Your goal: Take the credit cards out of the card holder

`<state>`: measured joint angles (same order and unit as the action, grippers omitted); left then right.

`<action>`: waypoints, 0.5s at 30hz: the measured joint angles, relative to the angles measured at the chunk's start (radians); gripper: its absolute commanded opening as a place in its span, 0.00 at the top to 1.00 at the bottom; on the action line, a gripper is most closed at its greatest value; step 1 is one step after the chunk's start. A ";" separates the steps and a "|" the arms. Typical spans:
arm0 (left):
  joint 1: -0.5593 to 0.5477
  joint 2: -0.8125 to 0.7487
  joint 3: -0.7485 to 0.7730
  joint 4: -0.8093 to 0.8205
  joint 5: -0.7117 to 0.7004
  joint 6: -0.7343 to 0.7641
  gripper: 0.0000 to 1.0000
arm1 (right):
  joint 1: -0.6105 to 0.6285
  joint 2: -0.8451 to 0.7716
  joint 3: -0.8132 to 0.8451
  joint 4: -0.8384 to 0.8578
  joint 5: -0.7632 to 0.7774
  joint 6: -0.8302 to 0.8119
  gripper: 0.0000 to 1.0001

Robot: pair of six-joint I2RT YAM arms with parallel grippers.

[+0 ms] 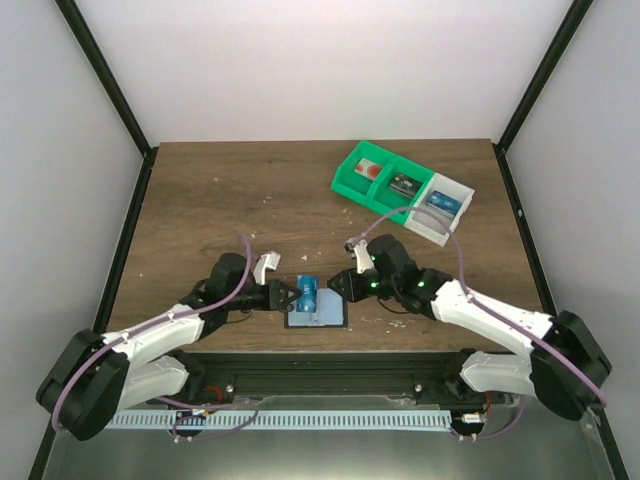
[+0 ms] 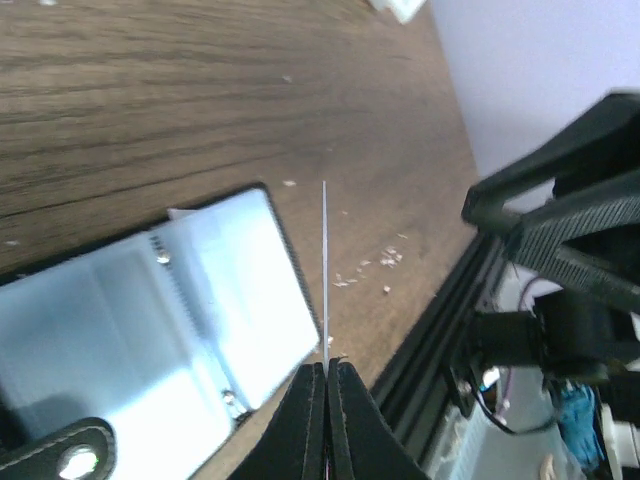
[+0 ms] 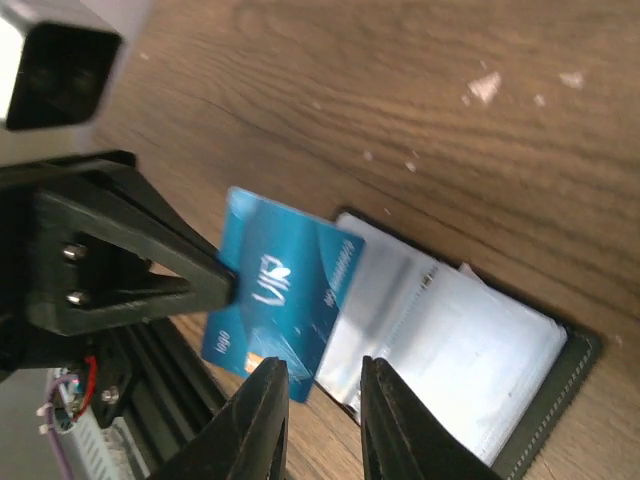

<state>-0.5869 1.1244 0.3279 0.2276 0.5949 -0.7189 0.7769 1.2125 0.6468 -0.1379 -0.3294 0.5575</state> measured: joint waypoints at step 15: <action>0.002 -0.084 0.077 -0.088 0.363 0.075 1.00 | -0.061 -0.125 0.093 -0.186 -0.263 -0.203 0.72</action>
<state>-0.5850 1.0405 0.4049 0.1394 0.9577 -0.6441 0.7155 1.0878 0.7399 -0.3241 -0.5922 0.3546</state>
